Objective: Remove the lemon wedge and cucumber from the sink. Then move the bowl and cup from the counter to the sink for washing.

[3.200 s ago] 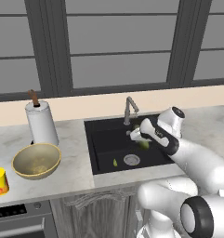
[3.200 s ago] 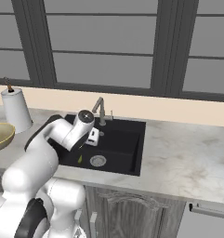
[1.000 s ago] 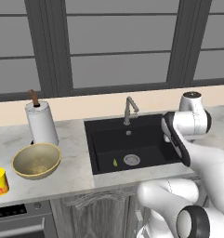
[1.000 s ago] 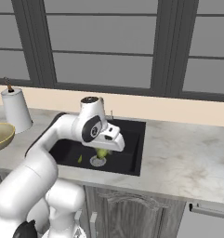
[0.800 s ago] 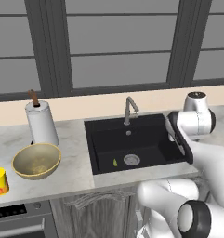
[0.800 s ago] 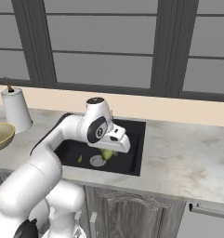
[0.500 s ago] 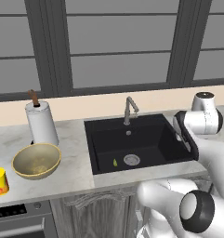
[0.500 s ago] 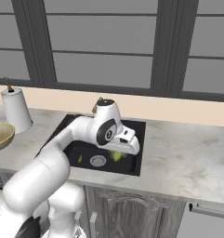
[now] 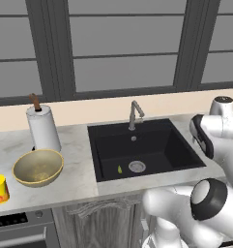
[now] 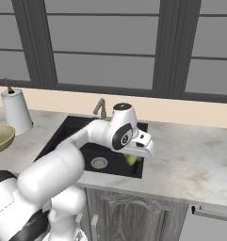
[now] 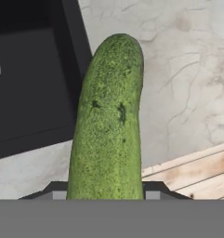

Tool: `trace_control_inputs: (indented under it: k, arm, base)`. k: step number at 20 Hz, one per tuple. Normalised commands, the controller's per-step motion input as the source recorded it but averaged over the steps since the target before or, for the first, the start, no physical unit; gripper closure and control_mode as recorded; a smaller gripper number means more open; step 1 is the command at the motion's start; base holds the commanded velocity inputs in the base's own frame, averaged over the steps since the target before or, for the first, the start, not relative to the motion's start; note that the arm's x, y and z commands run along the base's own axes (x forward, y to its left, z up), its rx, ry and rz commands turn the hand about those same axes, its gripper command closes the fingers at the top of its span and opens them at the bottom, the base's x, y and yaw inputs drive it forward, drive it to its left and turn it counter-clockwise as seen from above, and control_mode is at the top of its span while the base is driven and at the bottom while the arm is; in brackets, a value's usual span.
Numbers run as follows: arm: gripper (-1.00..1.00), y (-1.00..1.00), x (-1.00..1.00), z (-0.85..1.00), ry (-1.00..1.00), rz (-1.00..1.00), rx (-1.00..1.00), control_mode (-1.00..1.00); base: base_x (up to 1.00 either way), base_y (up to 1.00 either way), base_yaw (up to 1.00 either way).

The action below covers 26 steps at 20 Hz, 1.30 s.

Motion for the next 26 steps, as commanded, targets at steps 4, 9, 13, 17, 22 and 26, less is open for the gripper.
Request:
trace_control_inputs:
  k: [4,9,13,17,22,26]
  arm:
    - [1.00,-0.32,0.13,-0.08,0.00,0.00,0.01,-1.00]
    - [1.00,-0.34,0.25,-0.14,0.00,0.00,0.00,-1.00]
    - [1.00,-0.35,0.29,-0.17,0.00,0.00,0.00,-1.00]
    - [1.00,-0.34,0.27,-0.16,0.00,0.00,0.00,-1.00]
    - [1.00,-0.33,0.28,-0.23,0.02,0.00,0.06,-1.00]
    - [1.00,-0.25,0.24,-0.28,0.00,0.00,0.03,-1.00]
  base:
    - [0.00,0.00,0.00]
    - [0.00,0.00,0.00]
    - [0.00,0.00,0.00]
    - [0.00,0.00,0.00]
    - [0.00,0.00,0.00]
    - [0.00,0.00,0.00]
